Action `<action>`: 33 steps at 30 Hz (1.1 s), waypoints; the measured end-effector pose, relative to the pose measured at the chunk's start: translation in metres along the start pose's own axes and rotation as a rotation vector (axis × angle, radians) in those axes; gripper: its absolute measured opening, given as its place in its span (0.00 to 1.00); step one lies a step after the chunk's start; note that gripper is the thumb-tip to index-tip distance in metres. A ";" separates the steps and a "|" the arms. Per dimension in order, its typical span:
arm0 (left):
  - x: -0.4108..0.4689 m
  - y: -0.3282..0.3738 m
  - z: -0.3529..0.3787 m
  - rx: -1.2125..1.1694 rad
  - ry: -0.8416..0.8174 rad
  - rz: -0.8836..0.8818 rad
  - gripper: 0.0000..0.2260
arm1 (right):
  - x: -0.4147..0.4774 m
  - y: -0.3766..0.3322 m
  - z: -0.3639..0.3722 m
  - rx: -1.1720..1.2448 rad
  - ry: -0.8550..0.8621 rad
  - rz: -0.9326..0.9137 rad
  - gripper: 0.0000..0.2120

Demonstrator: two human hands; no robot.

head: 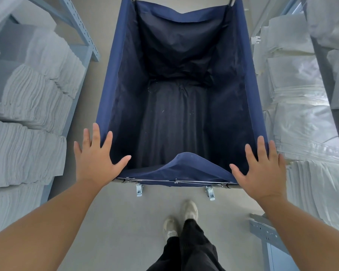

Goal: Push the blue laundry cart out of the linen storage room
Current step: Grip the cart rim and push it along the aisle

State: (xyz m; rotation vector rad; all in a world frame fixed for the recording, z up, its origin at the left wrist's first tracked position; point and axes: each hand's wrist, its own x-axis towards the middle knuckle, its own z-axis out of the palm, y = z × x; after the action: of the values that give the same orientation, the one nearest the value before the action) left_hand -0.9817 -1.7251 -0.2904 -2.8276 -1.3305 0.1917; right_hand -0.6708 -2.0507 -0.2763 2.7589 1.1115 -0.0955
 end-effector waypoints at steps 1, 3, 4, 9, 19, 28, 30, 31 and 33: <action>0.006 0.000 -0.001 0.004 0.000 0.000 0.43 | 0.005 -0.001 -0.001 -0.004 0.002 0.002 0.39; 0.017 -0.001 -0.003 0.008 0.001 0.000 0.43 | 0.016 -0.004 -0.003 -0.006 0.003 0.005 0.39; 0.023 -0.001 -0.004 0.009 0.002 0.001 0.43 | 0.021 -0.006 -0.003 -0.004 0.004 0.006 0.39; 0.050 -0.003 -0.008 0.017 -0.006 -0.004 0.45 | 0.047 -0.011 -0.005 -0.001 0.019 0.012 0.39; 0.108 -0.006 -0.018 -0.002 -0.001 -0.009 0.46 | 0.102 -0.022 -0.008 -0.018 0.041 0.026 0.38; 0.158 -0.008 -0.023 0.023 -0.005 -0.016 0.43 | 0.149 -0.028 -0.016 0.008 0.024 0.031 0.37; 0.169 -0.009 -0.023 0.034 -0.002 -0.015 0.41 | 0.158 -0.031 -0.019 0.019 0.023 0.043 0.37; 0.174 -0.010 -0.023 0.037 -0.002 -0.014 0.41 | 0.164 -0.033 -0.020 0.026 0.021 0.043 0.37; 0.187 -0.011 -0.024 0.043 -0.004 -0.016 0.42 | 0.177 -0.035 -0.023 0.031 0.016 0.041 0.36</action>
State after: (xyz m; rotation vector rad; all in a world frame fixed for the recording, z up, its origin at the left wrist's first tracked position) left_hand -0.8695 -1.5729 -0.2855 -2.7825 -1.3324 0.2227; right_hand -0.5675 -1.9014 -0.2794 2.8125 1.0659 -0.0863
